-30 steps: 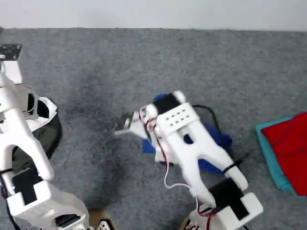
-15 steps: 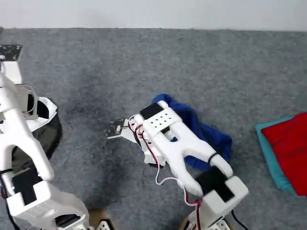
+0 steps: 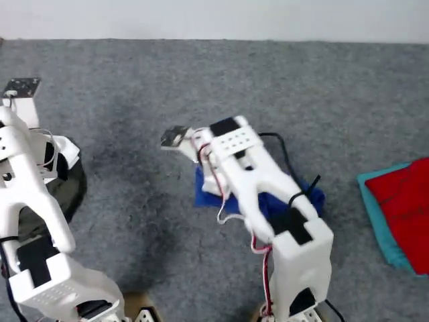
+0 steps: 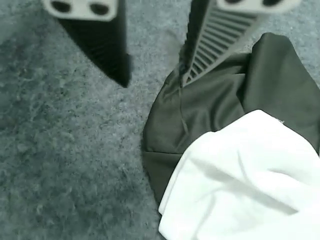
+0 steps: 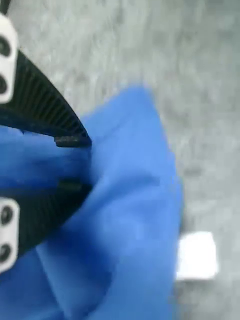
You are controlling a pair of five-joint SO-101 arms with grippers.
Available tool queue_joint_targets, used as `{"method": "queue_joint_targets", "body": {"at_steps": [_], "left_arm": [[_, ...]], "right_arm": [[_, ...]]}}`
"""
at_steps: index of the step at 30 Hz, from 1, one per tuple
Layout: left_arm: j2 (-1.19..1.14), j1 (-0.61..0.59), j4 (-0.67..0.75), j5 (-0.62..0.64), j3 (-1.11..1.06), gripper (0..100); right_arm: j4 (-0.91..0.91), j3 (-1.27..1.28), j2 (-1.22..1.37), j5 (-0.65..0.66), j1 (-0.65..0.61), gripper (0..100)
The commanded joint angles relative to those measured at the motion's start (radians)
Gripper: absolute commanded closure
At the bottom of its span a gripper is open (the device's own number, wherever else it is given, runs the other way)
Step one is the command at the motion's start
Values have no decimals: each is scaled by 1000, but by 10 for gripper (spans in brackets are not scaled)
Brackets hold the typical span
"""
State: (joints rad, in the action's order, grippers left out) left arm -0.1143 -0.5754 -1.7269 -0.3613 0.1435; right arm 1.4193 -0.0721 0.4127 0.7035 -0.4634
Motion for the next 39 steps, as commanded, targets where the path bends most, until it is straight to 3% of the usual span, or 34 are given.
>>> {"method": "queue_joint_targets", "body": {"at_steps": [1,21,24,27,32,35,39], "left_arm": [[60,-8,-28,-12,5,926],[60,-6,-28,-14,5,938],[60,-6,-28,-14,4,938],[60,-5,-28,-14,2,938],[60,-5,-28,-14,2,938],[60,-6,-28,-14,2,938],[60,-23,-28,-14,2,938]], "right_arm": [[1,-101,38,-9,84,946],[71,-117,-134,25,318,965],[105,-117,-186,18,337,922],[176,-117,-234,18,269,790],[263,-114,-260,20,45,596],[260,-112,-251,18,-64,579],[228,-110,-170,18,-117,579]]}}
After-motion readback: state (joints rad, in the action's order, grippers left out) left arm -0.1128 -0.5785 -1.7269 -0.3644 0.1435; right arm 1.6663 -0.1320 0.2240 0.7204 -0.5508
